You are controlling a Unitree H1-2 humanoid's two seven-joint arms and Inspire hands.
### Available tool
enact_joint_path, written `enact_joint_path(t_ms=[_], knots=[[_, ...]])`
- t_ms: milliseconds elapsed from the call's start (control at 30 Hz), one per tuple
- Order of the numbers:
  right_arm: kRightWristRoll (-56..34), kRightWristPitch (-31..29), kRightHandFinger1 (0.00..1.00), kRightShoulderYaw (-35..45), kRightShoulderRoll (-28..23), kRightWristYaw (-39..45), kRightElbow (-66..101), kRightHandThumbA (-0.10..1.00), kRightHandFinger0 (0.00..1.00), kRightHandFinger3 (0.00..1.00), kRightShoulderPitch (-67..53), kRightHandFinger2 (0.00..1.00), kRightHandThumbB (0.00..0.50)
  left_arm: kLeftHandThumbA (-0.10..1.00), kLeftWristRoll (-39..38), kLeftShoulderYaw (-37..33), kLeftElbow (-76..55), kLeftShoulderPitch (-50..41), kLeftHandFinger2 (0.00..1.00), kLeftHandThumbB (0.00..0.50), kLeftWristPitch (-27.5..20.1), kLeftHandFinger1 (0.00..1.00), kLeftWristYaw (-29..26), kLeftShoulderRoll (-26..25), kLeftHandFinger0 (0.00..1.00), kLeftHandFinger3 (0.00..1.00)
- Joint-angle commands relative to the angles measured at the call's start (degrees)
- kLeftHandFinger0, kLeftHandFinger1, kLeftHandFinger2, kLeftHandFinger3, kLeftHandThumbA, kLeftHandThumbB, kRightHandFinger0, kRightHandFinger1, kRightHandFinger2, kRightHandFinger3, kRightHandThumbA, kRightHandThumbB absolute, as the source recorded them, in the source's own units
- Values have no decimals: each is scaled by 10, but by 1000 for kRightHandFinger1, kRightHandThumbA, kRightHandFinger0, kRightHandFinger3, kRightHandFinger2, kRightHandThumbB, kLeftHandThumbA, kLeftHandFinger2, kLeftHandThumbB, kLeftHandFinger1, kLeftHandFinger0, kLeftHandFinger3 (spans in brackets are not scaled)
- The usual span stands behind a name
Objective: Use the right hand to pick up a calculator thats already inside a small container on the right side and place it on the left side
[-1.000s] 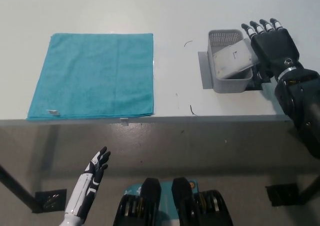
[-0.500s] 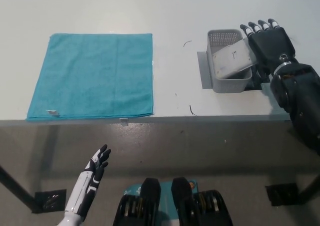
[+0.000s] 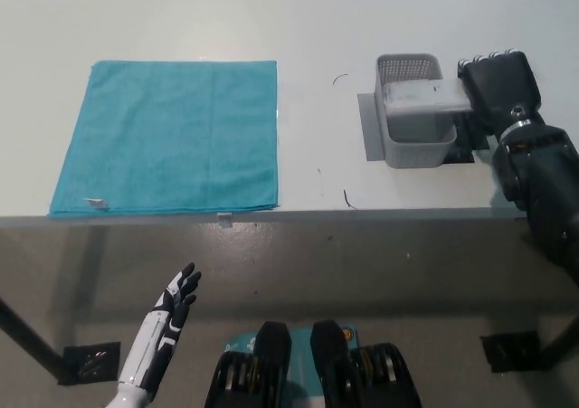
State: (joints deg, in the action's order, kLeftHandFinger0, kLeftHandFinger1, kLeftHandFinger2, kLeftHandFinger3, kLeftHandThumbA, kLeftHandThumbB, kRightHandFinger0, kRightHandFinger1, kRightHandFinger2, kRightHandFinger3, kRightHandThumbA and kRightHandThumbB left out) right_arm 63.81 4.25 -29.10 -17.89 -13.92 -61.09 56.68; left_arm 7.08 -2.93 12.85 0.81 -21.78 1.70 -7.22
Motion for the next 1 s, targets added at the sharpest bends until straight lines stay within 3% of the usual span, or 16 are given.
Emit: enact_joint_path(t_ms=[0,33,100,233,267,300,333,400,467,533,667,733,800,833,867,967], knots=[[-37,-94,181,2,13,-267,-91,-100,0,390,63,545,191,1000,0,1,-13,17,1000,5,-27,1000,4,-13,1000,1000],[-41,-97,200,5,13,-267,-92,-100,0,369,63,560,142,1000,2,1,-12,17,1000,9,-28,1000,3,-13,1000,1000],[-38,-100,199,2,10,-288,-99,-100,0,317,65,553,171,1000,2,1,-11,17,1000,19,-27,1000,3,-13,1000,1000],[-43,-110,291,4,4,-296,-96,-100,0,307,67,668,204,1000,4,1,-12,18,1000,18,-27,1000,3,-13,1000,1000],[-45,-113,293,5,3,-296,-94,-100,0,307,69,671,207,1000,5,1,-12,18,1000,17,-27,1000,2,-13,1000,1000],[-46,-114,267,6,2,-297,-93,-100,0,286,70,626,245,1000,4,1,-13,17,1000,18,-26,1000,2,-13,1000,1000],[-47,-110,259,6,2,-300,-94,-100,0,267,72,613,204,1000,5,1,-14,17,1000,27,-23,1000,2,-13,1000,1000],[-54,-127,240,12,-2,-323,-88,-100,0,242,74,622,197,1000,4,1,-14,17,1000,20,-24,1000,2,-12,1000,1000],[-62,-139,316,19,-9,-329,-75,-100,0,351,77,755,216,1000,2,2,-11,19,1000,18,-27,1000,3,-14,1000,1000],[-69,-147,354,25,-12,-335,-66,-100,0,632,80,785,230,1000,1,2,-10,19,1000,15,-27,1000,4,-14,1000,1000],[-90,-153,337,52,-32,-301,1,-100,0,692,84,758,221,1000,0,1,-10,18,1000,3,-29,1000,5,-14,1000,1000],[-92,-152,327,61,-35,-302,22,-100,0,664,83,738,239,1000,2,1,-11,18,1000,6,-28,1000,4,-14,1000,1000],[-94,-157,261,72,-41,-304,58,-100,0,572,81,673,251,1000,0,2,-12,16,1000,13,-26,1000,4,-14,1000,1000],[-94,-153,215,77,-44,-291,81,-100,0,442,77,624,268,1000,1,1,-13,16,1000,15,-25,1000,3,-14,1000,1000],[-94,-159,190,81,-48,-293,100,-100,0,378,76,608,278,1000,1,0,-12,16,1000,14,-26,1000,4,-14,1000,1000],[-99,-155,191,93,-51,-281,137,-100,0,368,73,623,264,1000,-1,0,-9,17,1000,1,-27,1000,4,-14,1000,1000]])
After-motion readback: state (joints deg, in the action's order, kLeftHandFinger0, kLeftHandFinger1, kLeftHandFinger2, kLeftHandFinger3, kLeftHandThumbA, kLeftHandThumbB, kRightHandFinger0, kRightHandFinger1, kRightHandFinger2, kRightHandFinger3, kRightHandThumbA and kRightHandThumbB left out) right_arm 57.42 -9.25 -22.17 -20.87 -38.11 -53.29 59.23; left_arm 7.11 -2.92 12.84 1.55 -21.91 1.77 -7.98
